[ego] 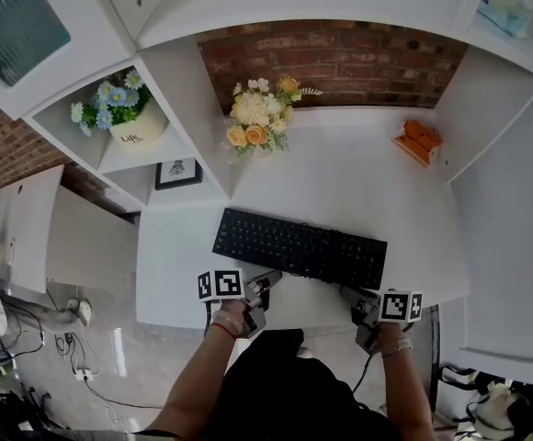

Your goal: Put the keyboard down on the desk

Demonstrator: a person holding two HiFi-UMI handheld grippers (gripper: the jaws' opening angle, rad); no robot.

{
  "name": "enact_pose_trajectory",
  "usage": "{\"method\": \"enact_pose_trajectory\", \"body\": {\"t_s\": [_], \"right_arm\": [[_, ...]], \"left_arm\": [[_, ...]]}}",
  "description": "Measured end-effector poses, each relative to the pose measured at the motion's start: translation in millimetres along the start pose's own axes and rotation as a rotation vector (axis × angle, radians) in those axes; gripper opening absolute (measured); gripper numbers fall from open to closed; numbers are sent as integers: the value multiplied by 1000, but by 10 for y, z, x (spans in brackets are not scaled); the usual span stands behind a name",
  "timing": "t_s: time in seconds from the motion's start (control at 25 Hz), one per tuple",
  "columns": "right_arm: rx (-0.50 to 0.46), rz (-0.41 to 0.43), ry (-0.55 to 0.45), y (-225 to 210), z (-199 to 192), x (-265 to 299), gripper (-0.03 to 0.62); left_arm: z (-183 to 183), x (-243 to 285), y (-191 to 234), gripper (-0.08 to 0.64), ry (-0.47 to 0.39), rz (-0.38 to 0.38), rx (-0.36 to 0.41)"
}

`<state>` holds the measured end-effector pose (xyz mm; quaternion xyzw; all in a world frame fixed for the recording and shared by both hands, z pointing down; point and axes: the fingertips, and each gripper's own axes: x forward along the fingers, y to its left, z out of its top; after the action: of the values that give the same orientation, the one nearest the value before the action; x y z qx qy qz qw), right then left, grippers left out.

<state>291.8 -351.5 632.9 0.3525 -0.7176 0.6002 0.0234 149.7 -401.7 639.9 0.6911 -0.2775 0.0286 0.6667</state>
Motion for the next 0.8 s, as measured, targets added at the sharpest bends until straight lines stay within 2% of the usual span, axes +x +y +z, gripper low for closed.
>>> {"method": "enact_pose_trajectory", "body": {"t_s": [0.24, 0.4, 0.52, 0.6, 0.8], "right_arm": [[-105, 32, -85, 148, 141, -71, -3], [-264, -11, -169, 212, 337, -166, -3], [-347, -47, -244, 228, 470, -251, -3], [-400, -75, -286, 232, 543, -309, -3], [-593, -158, -338, 307, 680, -434, -3]], "left_arm": [[75, -131, 88, -5, -44, 82, 142], [161, -214, 38, -5, -95, 92, 265], [225, -253, -25, -5, -127, 79, 357], [265, -287, -75, -5, -150, 85, 432], [421, -427, -278, -3, -247, 144, 674]]}}
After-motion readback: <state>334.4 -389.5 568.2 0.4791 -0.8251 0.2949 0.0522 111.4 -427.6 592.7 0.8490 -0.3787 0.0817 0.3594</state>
